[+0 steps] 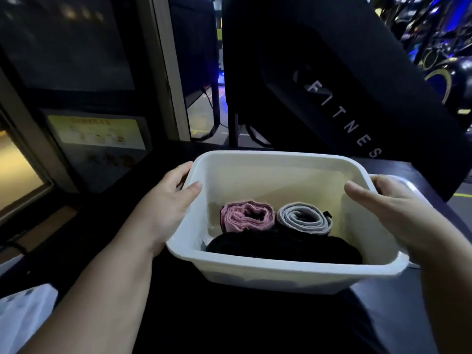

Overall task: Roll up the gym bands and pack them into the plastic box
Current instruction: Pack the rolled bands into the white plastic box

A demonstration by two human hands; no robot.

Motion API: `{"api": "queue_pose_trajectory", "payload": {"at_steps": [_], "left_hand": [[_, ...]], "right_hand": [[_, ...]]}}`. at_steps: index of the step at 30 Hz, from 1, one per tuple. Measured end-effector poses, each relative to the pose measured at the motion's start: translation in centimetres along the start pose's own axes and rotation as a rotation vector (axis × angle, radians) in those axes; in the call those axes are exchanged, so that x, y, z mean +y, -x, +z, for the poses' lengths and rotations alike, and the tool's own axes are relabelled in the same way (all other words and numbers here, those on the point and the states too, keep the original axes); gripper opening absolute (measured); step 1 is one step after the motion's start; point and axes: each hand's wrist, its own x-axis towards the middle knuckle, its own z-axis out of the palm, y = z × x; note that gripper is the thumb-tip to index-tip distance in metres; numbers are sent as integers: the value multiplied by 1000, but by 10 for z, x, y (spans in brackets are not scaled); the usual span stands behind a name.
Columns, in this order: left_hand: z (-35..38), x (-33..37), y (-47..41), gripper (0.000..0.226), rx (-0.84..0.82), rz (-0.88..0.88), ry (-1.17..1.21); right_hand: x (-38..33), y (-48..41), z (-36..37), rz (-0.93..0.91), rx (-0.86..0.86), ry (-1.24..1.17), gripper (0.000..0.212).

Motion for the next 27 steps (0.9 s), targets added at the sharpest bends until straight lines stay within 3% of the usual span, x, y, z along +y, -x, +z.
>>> {"api": "queue_pose_trajectory", "payload": {"at_steps": [4,18,27], "left_hand": [[-2,2,3,61,-15,-39,-7],[3,39,14,57,-23,-136,-225],[5,50,5,56,-46,-225,-249]], "right_hand": [[0,2,0,60,47,9,36],[-21,11,3,231,53,106,33],[-37,0,7,270,45,207,13]]}}
